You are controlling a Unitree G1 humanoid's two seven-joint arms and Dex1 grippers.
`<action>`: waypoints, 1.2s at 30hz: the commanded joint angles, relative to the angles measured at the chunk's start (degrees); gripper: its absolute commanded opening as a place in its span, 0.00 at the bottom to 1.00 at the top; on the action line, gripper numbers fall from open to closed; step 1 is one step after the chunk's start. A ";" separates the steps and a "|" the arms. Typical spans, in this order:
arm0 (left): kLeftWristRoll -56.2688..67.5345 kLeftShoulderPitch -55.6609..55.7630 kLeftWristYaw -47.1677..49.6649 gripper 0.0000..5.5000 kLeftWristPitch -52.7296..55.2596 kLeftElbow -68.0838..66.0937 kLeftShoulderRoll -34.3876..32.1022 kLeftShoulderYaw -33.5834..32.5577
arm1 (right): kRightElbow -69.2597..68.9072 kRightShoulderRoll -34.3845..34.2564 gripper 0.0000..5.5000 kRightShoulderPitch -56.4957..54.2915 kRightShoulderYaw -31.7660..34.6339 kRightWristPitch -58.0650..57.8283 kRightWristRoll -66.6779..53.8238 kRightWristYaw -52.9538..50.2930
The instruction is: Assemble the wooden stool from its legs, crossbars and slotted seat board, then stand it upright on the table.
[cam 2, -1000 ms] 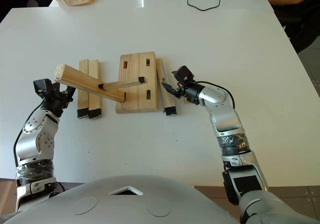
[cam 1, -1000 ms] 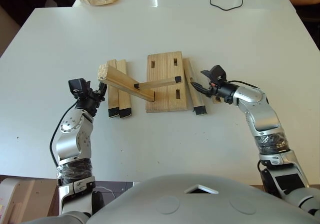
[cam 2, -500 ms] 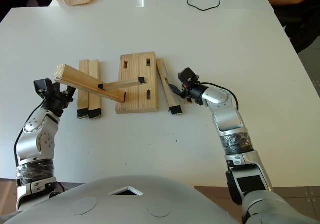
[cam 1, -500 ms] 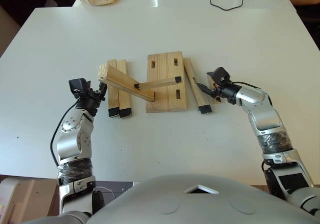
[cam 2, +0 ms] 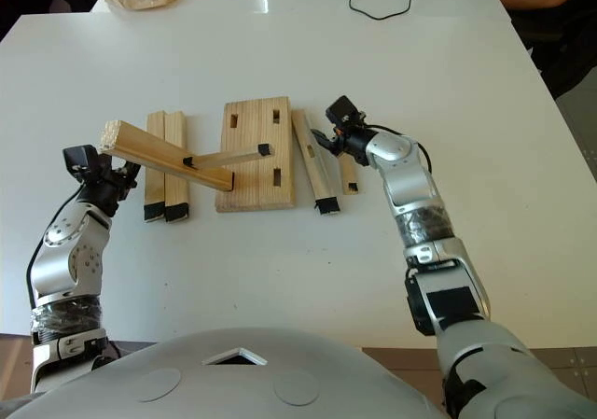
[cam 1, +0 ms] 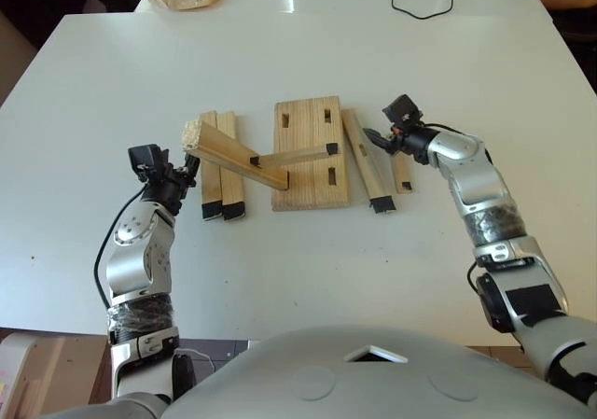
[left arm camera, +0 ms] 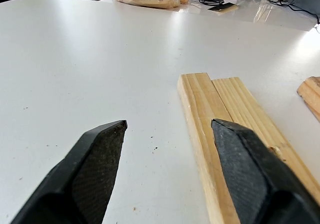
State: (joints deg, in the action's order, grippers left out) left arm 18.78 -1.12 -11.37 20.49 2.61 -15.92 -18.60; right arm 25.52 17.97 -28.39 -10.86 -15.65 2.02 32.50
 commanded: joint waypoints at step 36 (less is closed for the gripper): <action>3.52 -2.73 -8.48 0.57 23.49 11.52 -10.84 5.72 | -31.34 -2.56 0.57 14.97 11.29 -14.77 -8.77 -10.88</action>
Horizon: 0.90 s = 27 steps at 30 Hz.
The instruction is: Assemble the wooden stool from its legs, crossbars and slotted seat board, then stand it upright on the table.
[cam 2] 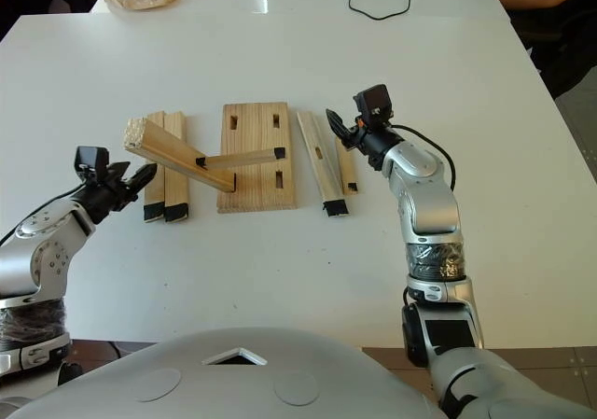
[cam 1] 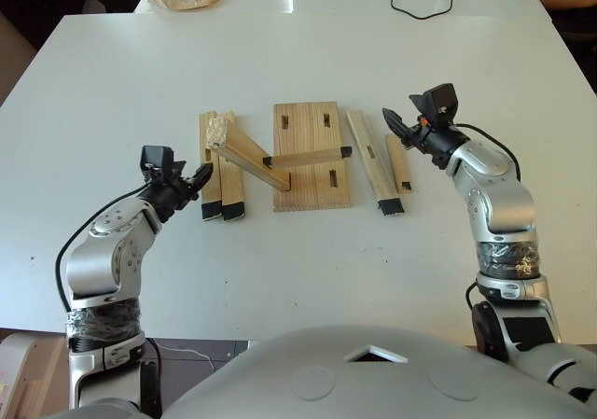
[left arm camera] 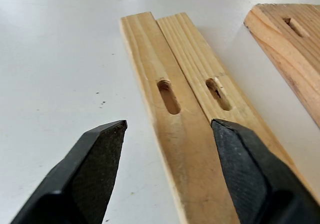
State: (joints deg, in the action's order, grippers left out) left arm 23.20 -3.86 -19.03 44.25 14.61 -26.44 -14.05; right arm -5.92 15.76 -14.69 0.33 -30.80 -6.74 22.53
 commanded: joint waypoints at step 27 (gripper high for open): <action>-5.44 5.51 -7.49 0.57 -1.82 -8.20 -7.82 4.97 | -2.24 0.12 0.57 4.17 3.72 1.86 -1.41 -3.98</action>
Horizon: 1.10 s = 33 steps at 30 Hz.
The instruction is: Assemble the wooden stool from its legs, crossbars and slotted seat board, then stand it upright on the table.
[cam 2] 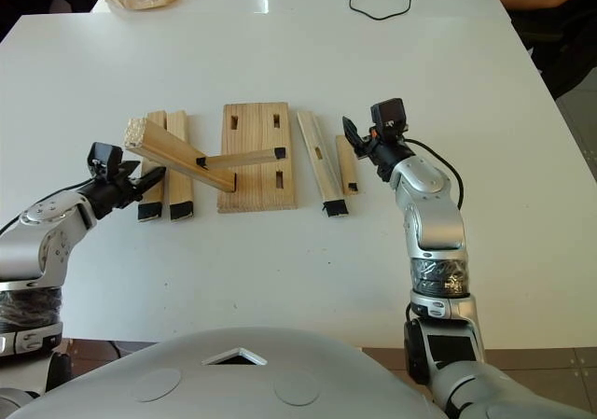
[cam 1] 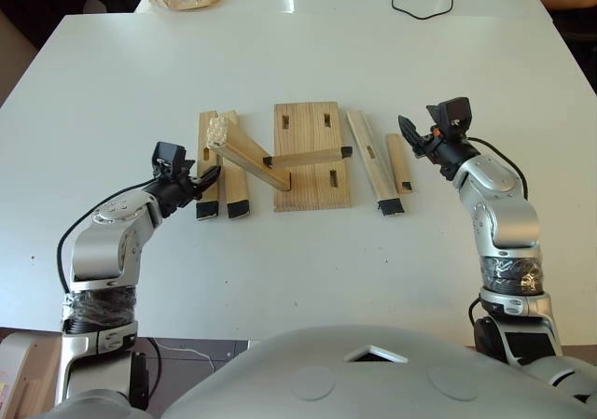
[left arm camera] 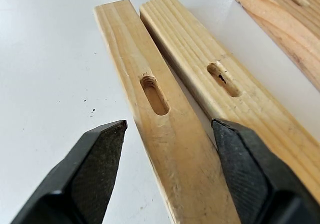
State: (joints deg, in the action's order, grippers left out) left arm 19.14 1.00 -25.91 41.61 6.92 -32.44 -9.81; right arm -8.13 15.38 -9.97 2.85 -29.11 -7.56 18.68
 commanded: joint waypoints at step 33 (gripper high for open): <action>1.82 5.07 1.27 0.57 27.33 8.33 -8.79 -2.21 | -6.84 -4.56 0.57 8.22 3.23 0.84 -1.31 -8.24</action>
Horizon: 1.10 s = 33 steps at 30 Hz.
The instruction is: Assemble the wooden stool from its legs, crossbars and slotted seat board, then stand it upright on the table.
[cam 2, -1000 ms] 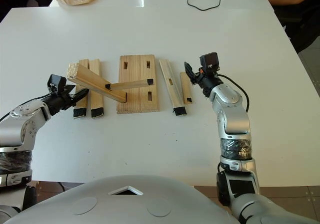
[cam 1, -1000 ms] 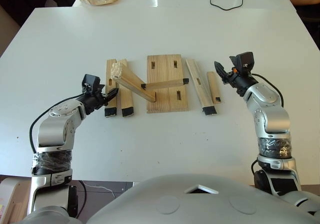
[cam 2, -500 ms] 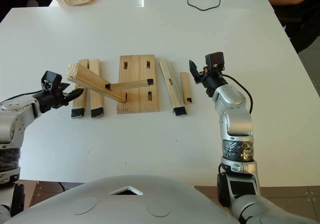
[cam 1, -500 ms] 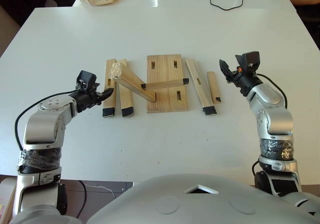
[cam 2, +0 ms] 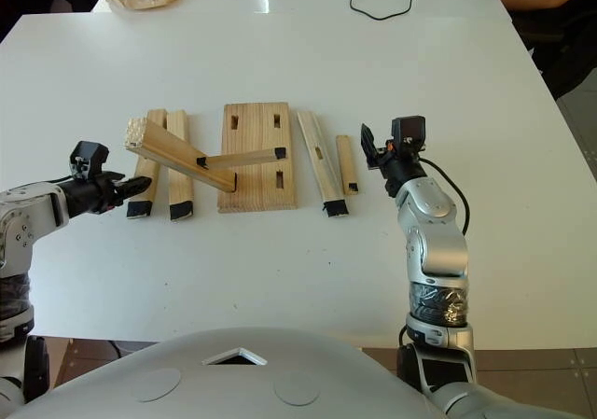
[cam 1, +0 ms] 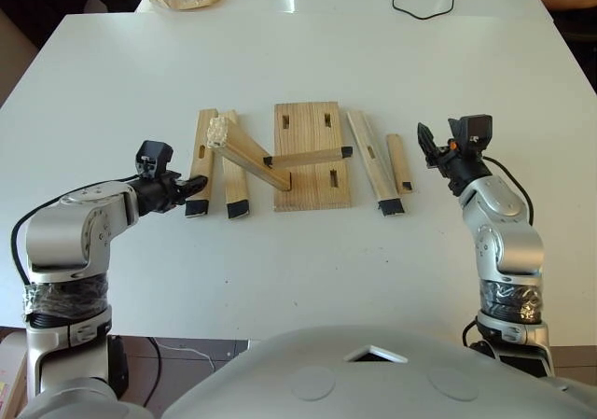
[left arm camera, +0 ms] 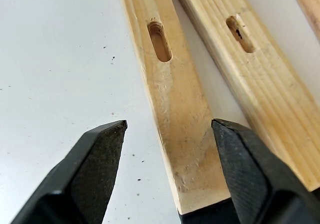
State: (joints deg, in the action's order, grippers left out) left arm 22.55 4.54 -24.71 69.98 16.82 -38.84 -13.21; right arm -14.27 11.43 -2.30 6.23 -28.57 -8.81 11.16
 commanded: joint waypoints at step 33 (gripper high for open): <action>0.70 -4.32 3.50 0.57 3.47 4.63 1.11 1.45 | -0.14 -2.38 0.57 5.55 -1.47 1.66 0.17 -2.53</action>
State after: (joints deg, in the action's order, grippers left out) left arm 24.10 0.78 -22.09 73.34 20.96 -37.74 -11.84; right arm -14.43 9.07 3.21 4.71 -27.01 -8.72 8.77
